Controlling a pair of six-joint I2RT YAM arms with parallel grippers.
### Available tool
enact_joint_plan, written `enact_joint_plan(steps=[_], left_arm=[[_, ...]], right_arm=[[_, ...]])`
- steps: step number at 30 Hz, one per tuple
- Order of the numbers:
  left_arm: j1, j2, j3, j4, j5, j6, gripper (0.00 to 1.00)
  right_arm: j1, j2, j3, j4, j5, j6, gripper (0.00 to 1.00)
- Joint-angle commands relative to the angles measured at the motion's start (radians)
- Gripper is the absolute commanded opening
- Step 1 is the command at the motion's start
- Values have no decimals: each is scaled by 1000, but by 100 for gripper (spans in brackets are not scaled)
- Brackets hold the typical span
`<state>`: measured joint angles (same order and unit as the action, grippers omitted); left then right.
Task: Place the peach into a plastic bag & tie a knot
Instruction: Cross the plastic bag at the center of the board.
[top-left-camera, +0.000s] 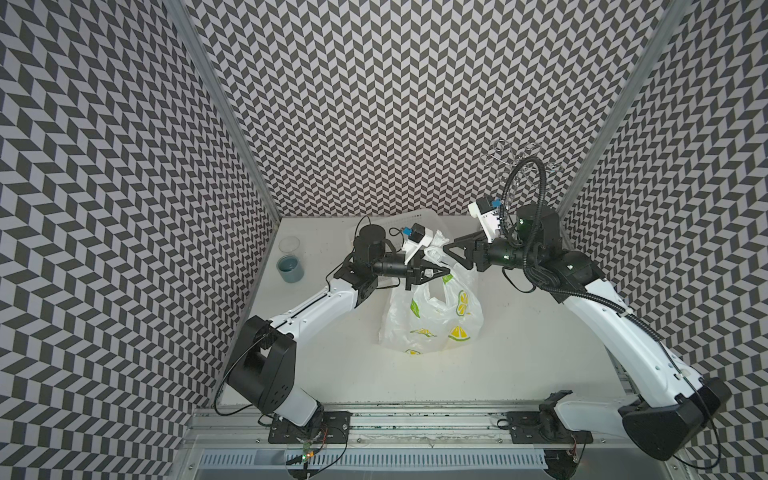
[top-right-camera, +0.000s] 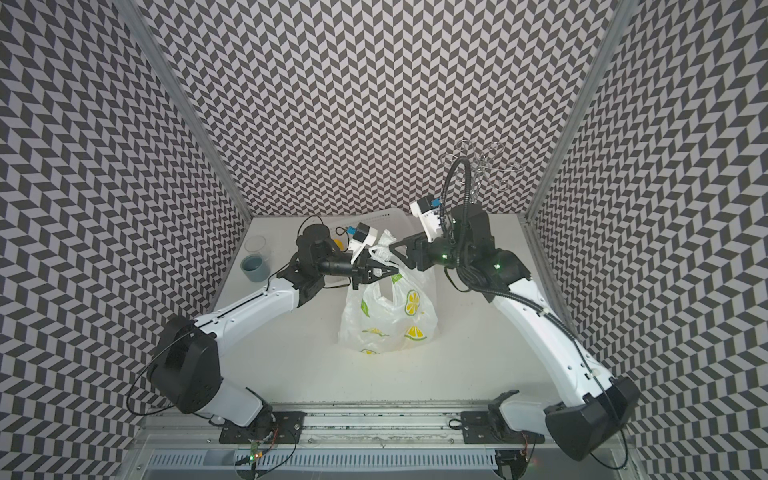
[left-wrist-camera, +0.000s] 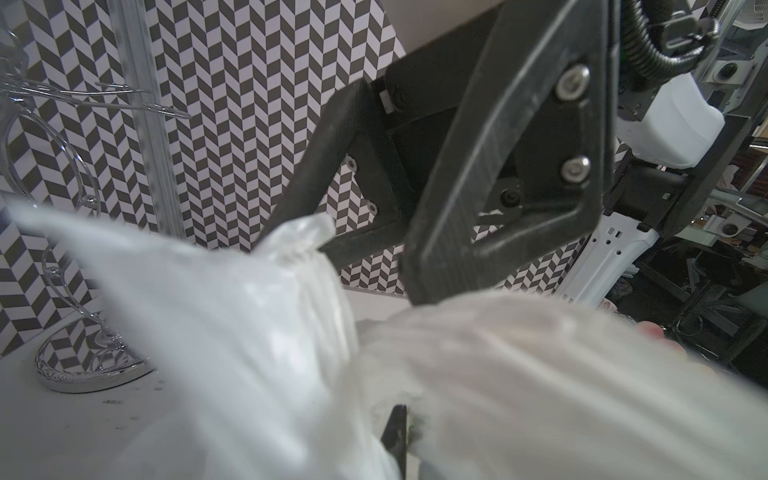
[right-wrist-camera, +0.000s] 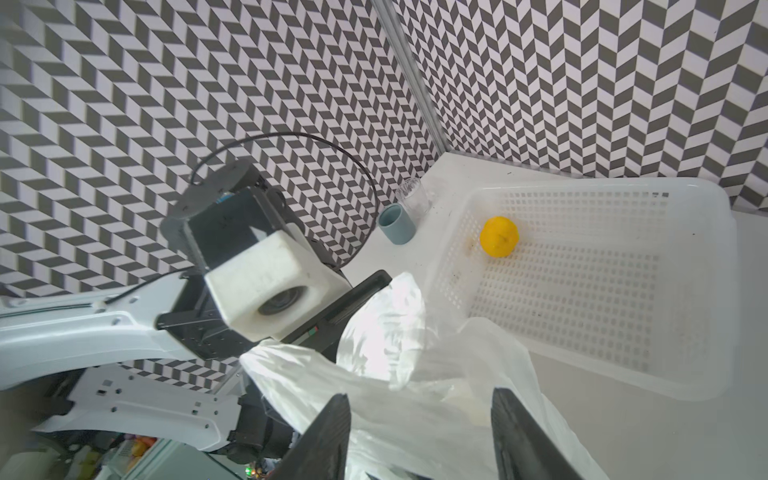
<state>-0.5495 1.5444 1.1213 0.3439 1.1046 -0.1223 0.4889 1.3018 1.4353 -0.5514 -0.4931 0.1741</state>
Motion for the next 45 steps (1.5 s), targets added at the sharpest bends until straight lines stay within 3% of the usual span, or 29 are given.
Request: enact_joint_plan(steps=[1, 7, 13, 20, 24, 27, 36, 39, 45], left_arm=[[2, -10, 28, 6, 13, 4, 16], [19, -11, 26, 1, 2, -8, 16], [26, -3, 37, 1, -3, -11, 16], [26, -4, 34, 3, -2, -8, 16], [26, -6, 32, 5, 10, -6, 16], [26, -6, 31, 9, 15, -8, 16], [27, -4, 34, -54, -23, 33, 16], [34, -9, 32, -50, -37, 23, 21], [39, -26, 25, -42, -84, 12, 51]], right_arm=[[44, 28, 47, -16, 174, -114, 57], [48, 5, 16, 21, 63, -161, 53], [51, 2, 1, 30, -30, -147, 35], [69, 32, 2, 15, -90, -152, 37], [80, 49, 19, 1, -46, -166, 46], [97, 63, 38, -13, -34, -184, 48], [119, 46, 40, 24, -45, -168, 6], [120, 51, 47, 12, -79, -172, 1], [119, 62, 35, 12, -133, -165, 0]])
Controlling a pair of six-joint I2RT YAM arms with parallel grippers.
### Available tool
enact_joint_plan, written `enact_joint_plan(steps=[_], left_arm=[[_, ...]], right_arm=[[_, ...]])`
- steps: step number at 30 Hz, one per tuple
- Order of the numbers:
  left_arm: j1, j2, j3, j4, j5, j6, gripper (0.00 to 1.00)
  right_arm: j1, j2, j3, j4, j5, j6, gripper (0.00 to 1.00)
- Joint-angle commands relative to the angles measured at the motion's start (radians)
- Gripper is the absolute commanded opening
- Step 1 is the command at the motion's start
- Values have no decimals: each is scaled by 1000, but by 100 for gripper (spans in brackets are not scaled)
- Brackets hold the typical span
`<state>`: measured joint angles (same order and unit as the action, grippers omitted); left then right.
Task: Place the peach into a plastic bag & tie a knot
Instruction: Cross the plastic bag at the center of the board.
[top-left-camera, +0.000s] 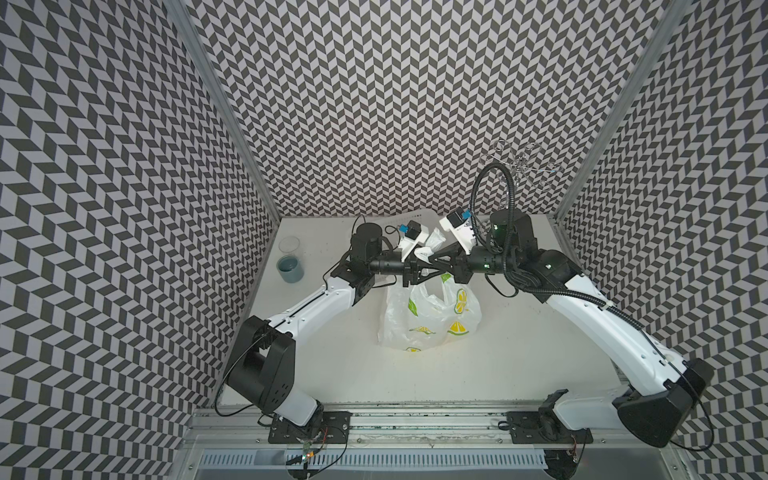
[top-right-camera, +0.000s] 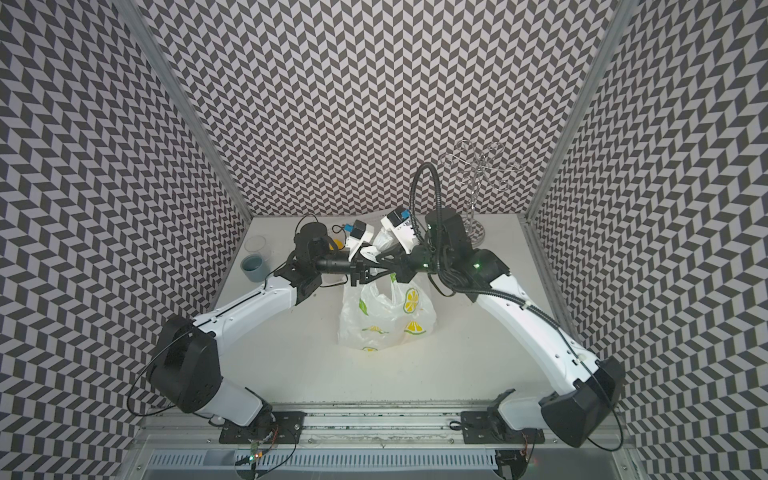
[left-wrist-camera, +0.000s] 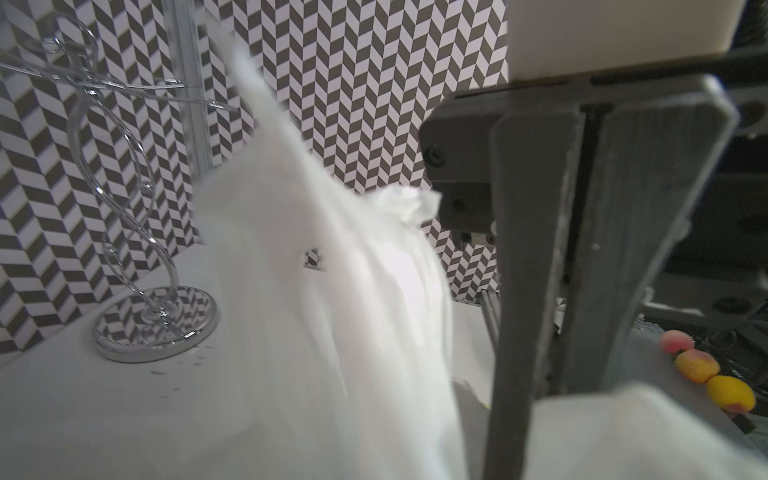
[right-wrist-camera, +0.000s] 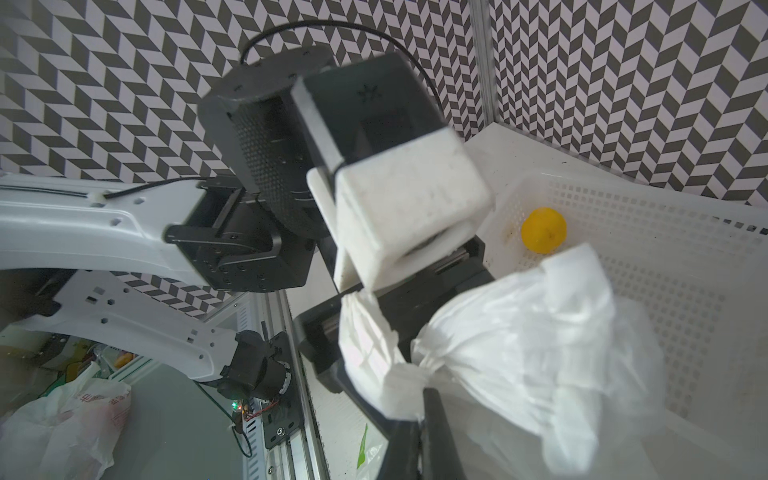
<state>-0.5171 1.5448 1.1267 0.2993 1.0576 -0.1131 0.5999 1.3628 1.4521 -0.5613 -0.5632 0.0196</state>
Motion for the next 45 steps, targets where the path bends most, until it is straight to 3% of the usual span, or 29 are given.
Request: enact_joint_plan(steps=[1, 7, 15, 23, 26, 30, 33, 36, 39, 45], left_arm=[[8, -32, 11, 8, -47, 1, 57], [19, -75, -44, 94, -94, -25, 69], [11, -63, -47, 176, -8, -60, 69], [-4, -47, -23, 135, 34, -25, 54], [-3, -43, -13, 130, 35, -25, 38], [4, -40, -11, 93, 15, -10, 15], [14, -41, -11, 67, -3, -4, 13], [21, -46, -13, 64, -12, -11, 13], [20, -44, -16, 76, -7, -25, 13], [14, -40, -11, 80, 4, -32, 14]], right_arm=[[5, -3, 18, 31, -78, -4, 0], [-21, 6, 10, 50, -182, 34, 0], [-30, 42, 1, 59, -257, 88, 0], [-30, 85, -7, 104, -280, 143, 0], [-32, 98, -5, 107, -303, 152, 2], [-65, 63, -1, 121, -318, 180, 17], [-120, 12, 8, 120, -322, 207, 42], [-191, -34, -3, 100, -239, 246, 53], [-214, -21, 20, 10, -82, 229, 61], [-201, 49, 52, 40, -139, 271, 74]])
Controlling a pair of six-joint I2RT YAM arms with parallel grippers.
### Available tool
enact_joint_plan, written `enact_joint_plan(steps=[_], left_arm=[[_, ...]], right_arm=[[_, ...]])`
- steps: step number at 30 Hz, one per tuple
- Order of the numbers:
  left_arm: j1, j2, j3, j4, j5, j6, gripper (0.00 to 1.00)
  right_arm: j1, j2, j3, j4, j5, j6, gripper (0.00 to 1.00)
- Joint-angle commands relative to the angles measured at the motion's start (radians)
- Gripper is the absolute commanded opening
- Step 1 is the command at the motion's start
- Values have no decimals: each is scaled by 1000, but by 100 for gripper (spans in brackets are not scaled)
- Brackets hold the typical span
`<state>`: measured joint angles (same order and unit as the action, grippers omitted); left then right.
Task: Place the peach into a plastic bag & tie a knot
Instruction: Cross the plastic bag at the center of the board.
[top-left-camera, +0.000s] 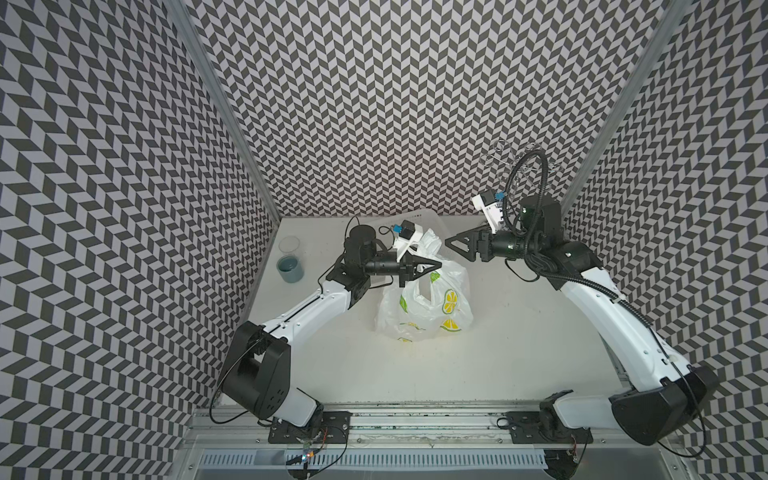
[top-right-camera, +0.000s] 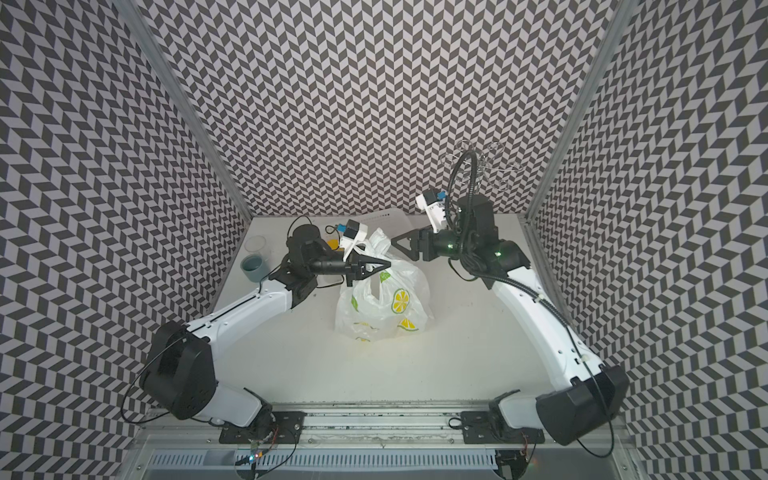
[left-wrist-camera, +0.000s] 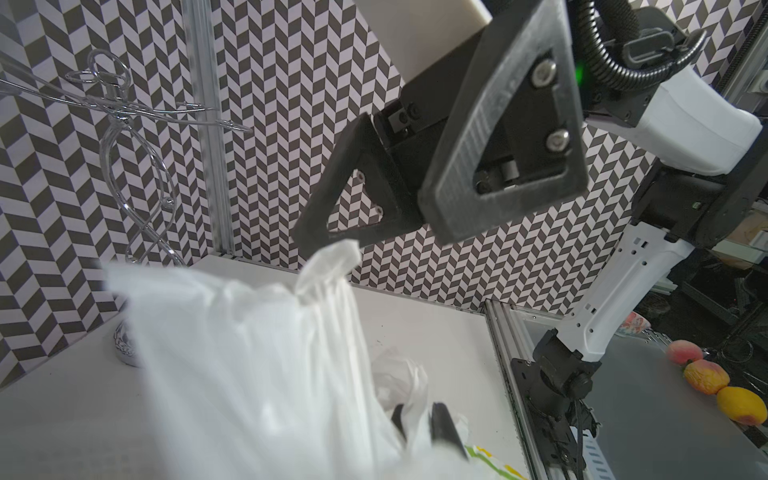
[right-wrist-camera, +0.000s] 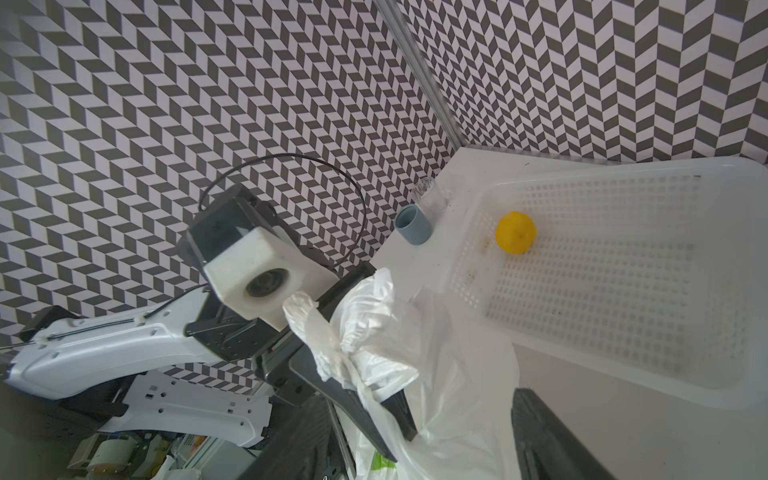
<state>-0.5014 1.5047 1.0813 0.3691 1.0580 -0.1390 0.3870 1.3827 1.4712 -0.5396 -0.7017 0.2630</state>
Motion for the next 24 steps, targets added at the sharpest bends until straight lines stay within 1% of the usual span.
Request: enact_joint_plan(steps=[1, 5, 10, 13, 15, 16, 18, 20, 22, 24], left_arm=[[-2, 2, 34, 8, 2, -5, 14], [-8, 6, 38, 3, 7, -2, 14], [-8, 22, 62, -38, 7, 17, 14], [-7, 23, 65, -61, 2, 25, 15], [-4, 23, 68, -78, -1, 27, 15], [-2, 21, 68, -88, -4, 27, 16], [10, 25, 72, -124, -21, 23, 16], [35, 33, 70, -134, -18, -7, 16], [53, 35, 60, -99, -4, -62, 16], [59, 31, 54, -61, 13, -104, 18]], right_arm=[[18, 37, 38, 34, -9, 39, 74], [44, 77, 58, 66, -54, 49, 70], [57, 96, 40, 124, -97, 70, 60], [56, 94, 29, 179, -123, 95, 45], [48, 86, 13, 228, -130, 120, 29], [39, 74, -4, 263, -137, 137, 22], [16, 29, -68, 387, -164, 205, 12], [6, 2, -98, 438, -164, 223, 7], [6, 8, -94, 405, -161, 194, 2], [-2, 5, -121, 407, -146, 193, 0]])
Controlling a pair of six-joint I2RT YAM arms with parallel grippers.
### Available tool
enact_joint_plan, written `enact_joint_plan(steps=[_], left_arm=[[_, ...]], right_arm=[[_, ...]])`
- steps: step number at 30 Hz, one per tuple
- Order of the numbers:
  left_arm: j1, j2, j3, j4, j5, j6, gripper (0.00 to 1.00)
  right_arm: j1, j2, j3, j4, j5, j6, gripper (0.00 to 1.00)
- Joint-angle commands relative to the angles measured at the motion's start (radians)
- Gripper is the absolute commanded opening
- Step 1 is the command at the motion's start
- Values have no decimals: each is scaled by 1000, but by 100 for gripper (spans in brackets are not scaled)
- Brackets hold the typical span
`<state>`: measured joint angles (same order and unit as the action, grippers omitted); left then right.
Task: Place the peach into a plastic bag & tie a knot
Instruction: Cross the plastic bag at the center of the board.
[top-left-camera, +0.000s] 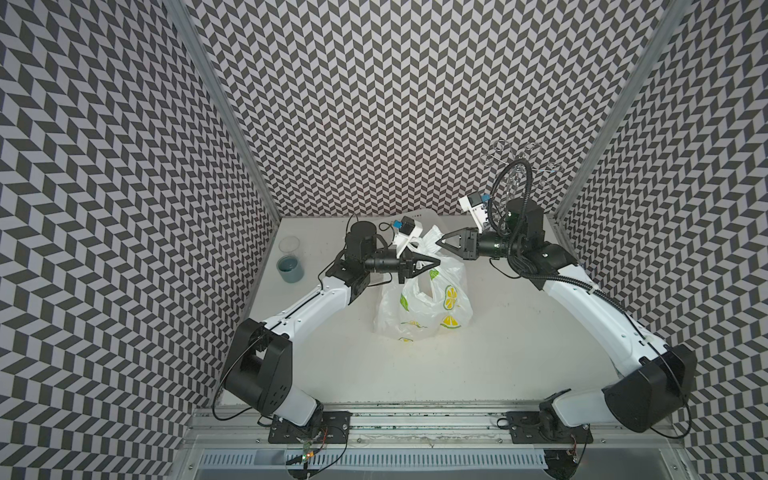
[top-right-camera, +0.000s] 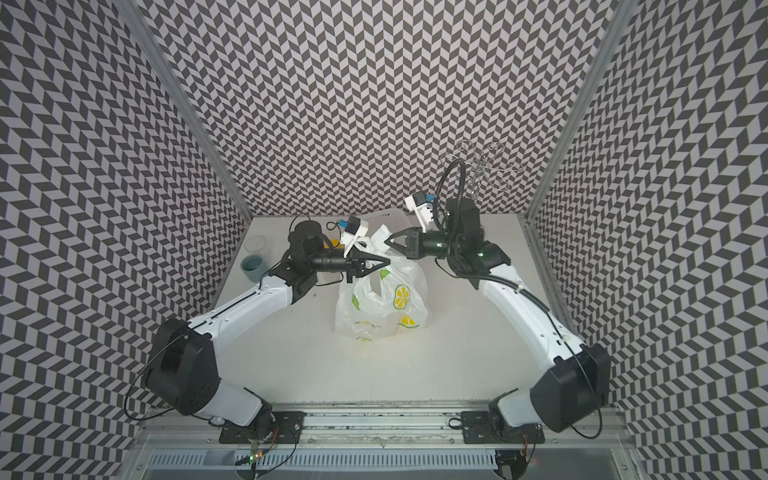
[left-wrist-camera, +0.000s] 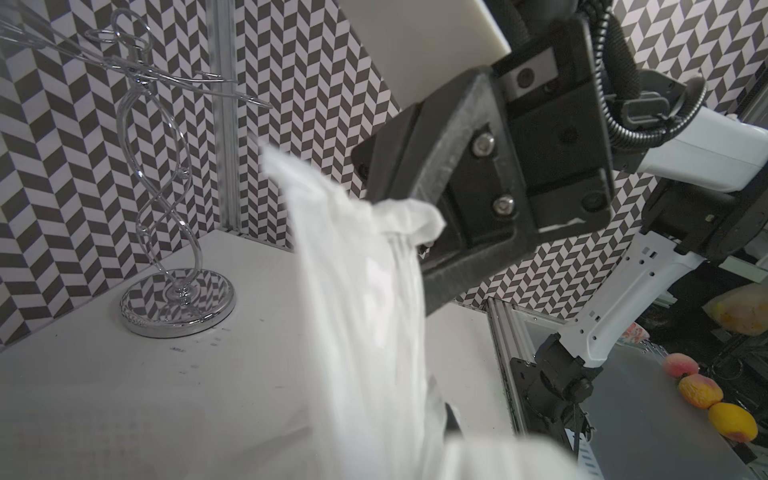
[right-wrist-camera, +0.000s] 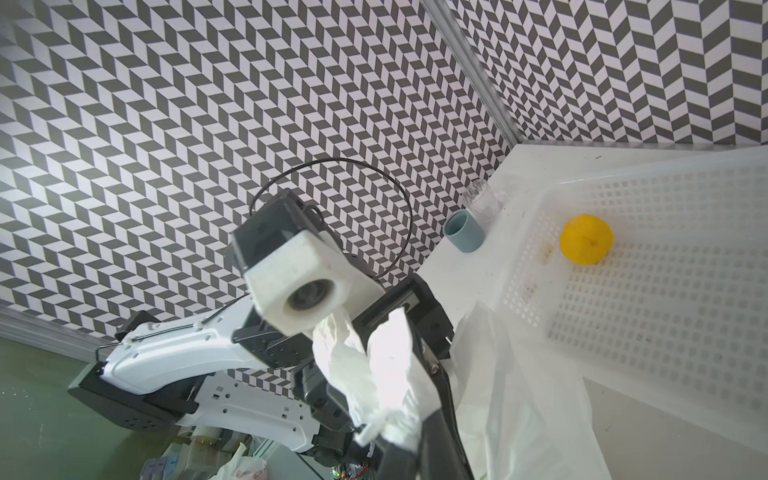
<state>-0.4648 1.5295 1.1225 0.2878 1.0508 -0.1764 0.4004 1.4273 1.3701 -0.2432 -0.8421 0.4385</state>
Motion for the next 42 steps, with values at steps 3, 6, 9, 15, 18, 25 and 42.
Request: enact_joint_plan(steps=[3, 6, 9, 15, 18, 25, 42], left_arm=[[28, -2, 11, 20, 23, -78, 19], [37, -7, -3, 20, 27, -86, 20], [39, -2, -15, 24, 31, -90, 20], [47, 38, 10, -4, 22, -114, 11], [55, 53, 20, -6, 17, -144, 9], [69, 53, 2, 11, 20, -174, 13], [80, 81, 54, 31, 15, -247, 4]], right_arm=[[-48, -78, -100, 190, -2, 68, 0], [-76, -104, -152, 253, -17, 111, 0], [-83, -110, -185, 304, -48, 145, 0], [-80, -142, -258, 490, -175, 237, 0], [-78, -164, -276, 486, -247, 209, 0], [-90, -213, -350, 518, -222, 238, 0], [168, -94, -204, -61, -26, -321, 0]])
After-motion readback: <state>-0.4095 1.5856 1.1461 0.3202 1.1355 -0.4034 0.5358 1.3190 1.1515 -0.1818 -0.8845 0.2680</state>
